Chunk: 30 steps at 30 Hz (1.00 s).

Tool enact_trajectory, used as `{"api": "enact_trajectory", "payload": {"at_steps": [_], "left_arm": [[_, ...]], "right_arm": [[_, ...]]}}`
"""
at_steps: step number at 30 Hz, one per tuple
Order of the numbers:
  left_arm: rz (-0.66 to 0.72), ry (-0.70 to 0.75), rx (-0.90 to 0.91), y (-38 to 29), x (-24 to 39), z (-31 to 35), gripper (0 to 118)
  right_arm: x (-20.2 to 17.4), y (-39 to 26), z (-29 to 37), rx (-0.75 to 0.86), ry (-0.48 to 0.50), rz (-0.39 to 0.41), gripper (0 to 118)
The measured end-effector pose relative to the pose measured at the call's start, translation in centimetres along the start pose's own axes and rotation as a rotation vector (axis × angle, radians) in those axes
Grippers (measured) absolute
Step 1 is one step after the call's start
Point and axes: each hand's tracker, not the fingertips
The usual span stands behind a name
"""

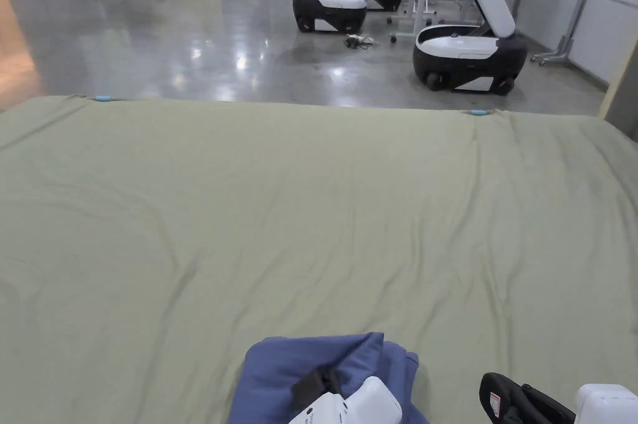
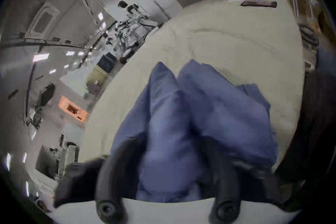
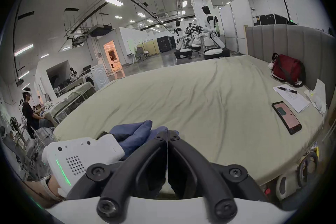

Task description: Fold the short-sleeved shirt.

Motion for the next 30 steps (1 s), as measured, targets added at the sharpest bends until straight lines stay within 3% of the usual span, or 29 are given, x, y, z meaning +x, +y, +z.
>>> {"api": "enact_trajectory", "payload": {"at_steps": [1,2,5,9,12,14,17,19,21,23,26,30], "left_arm": [[0.058,-0.011,0.015,-0.1,-1.1,0.4,74],[0.114,-0.04,0.017,-0.2,-2.4,0.9,79],[0.304,-0.149,0.067,-0.8,-6.5,3.4,79],[0.763,-0.396,0.177,-4.3,-12.6,4.9,79],[0.989,-0.493,0.132,-6.9,-15.1,3.1,77],[1.139,-0.683,0.149,-8.0,-15.6,1.9,66],[1.356,-0.907,0.254,-9.0,-15.3,1.0,64],[1.376,-1.013,0.206,-8.2,-14.1,-0.8,52],[1.299,-0.972,0.141,-6.6,-11.8,-2.2,48],[1.282,-0.997,0.03,-5.6,-9.1,-4.3,24],[1.26,-1.09,-0.072,-4.8,-4.7,-6.5,21],[1.203,-1.07,-0.046,-3.3,-3.1,-5.6,20]], "right_arm": [[0.1,0.0,0.0,0.001,0.001,-0.002,5],[0.1,0.1,0.0,0.003,0.0,-0.003,5],[0.2,0.0,0.0,0.006,-0.001,-0.005,5],[0.3,0.0,-0.3,0.003,0.005,-0.012,5],[0.1,0.1,-0.8,-0.005,0.014,-0.016,5],[0.0,0.2,-0.8,-0.008,0.02,-0.013,5],[-0.1,0.3,-0.7,-0.003,0.023,-0.005,5],[0.0,0.5,-1.0,-0.008,0.027,-0.009,5],[0.0,0.7,-1.3,-0.014,0.029,-0.015,5],[-0.1,0.8,-1.3,-0.013,0.038,-0.026,5],[-0.4,1.3,-1.6,-0.015,0.057,-0.032,5],[-0.9,2.1,-3.4,-0.062,0.109,-0.022,5]]}}
